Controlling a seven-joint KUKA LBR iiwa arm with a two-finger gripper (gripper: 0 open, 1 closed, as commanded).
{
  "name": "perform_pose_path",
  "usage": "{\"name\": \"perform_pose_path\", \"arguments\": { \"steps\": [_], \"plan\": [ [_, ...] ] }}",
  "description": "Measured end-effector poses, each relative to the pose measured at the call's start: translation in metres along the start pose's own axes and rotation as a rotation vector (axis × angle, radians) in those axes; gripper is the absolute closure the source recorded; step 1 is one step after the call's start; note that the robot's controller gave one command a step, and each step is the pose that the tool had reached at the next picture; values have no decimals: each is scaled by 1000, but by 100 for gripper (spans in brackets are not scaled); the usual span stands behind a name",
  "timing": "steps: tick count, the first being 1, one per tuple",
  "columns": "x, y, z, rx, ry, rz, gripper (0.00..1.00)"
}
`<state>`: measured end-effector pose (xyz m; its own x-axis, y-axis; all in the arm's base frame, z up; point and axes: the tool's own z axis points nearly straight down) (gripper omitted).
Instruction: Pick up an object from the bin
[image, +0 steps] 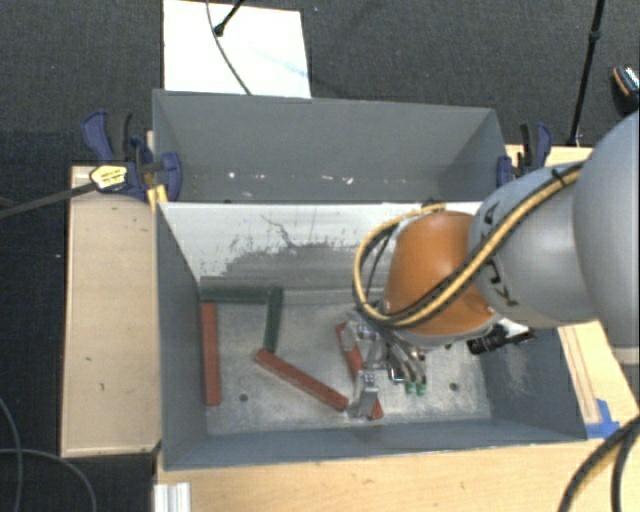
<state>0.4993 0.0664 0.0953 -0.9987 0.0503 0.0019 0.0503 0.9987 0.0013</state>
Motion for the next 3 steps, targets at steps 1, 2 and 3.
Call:
{"name": "perform_pose_path", "arguments": {
  "steps": [1, 2, 3],
  "plan": [
    [10, 56, 27, -1, 2, 8, 0],
    [8, 52, 25, 1, 0, 17, 100],
    [17, 71, -139, -3, -12, -2, 100]
  ]
}}
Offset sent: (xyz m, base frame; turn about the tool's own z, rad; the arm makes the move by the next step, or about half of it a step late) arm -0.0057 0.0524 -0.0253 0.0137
